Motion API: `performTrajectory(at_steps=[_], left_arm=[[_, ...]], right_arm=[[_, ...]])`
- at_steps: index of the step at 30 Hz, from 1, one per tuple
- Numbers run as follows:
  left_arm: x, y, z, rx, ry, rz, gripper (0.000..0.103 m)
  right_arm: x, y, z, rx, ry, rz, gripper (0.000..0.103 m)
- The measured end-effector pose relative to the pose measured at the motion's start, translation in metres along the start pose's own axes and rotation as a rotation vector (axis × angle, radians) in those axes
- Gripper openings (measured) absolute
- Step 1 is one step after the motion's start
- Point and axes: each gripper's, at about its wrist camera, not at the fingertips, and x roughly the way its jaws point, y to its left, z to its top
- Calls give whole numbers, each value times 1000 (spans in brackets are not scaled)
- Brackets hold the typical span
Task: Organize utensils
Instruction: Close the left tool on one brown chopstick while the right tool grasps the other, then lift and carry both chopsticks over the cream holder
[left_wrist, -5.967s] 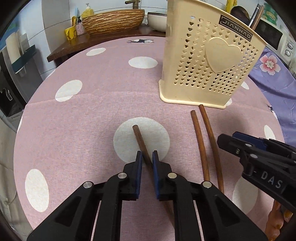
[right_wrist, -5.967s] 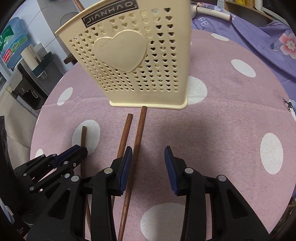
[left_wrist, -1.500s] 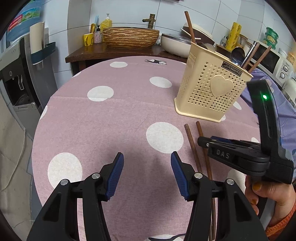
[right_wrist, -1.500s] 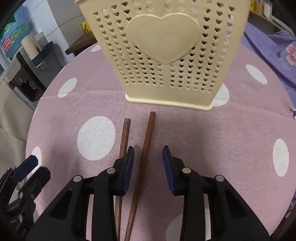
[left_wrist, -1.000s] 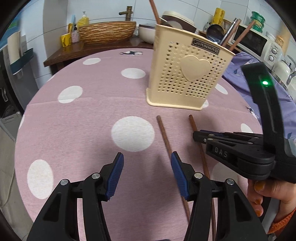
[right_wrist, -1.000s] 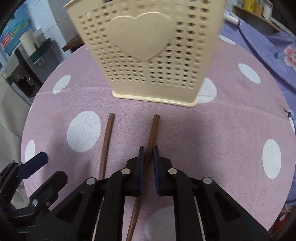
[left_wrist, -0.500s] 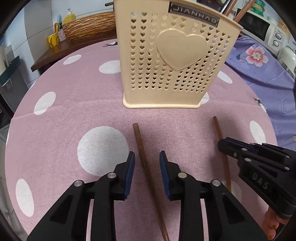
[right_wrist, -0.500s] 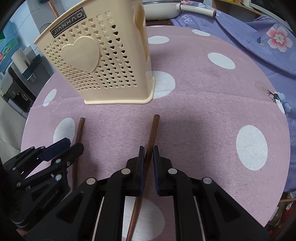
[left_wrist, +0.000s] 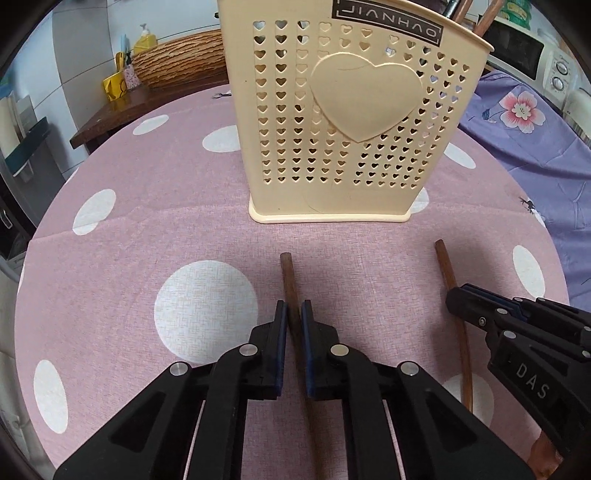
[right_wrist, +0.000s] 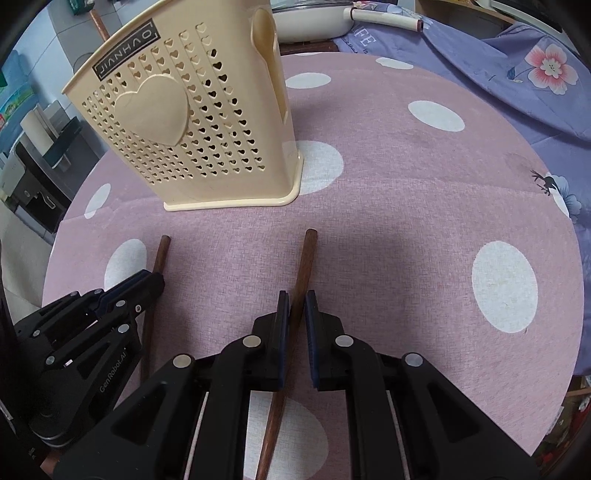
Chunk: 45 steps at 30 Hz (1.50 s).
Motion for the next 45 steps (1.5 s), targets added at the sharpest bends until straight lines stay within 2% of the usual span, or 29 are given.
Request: performTrajectory(at_steps=[4,8,13,19,27,33,40,45], left_arm=[[-15,4,-2,-34,-49,-31,7],[-54,7,2,-39,-149,-74,7],[-112,13,8,-41,-274,-127,7],[-169,13,5,-33,-383,-173,7],[-219,5,18,-4,-501,-184,7],[-242,-2,52,18,-539,-183,7],[-285,-5,114,46,-663,-137,7],[-290,-4,150,24,-718,-90,7]], right_arm=[[-17,-3,0,10,-51,55,9],[-47,-1,0,-14,-127,111,9],[-104,8,-3,-78,-251,183,8],[-173,17,-10,-127,-393,254,8],[-239,38,-4,-218,-518,285,8],[-265,51,38,-247,-559,276,8],[-300,61,108,-238,-641,256,8],[-305,68,147,-228,-696,192,8]])
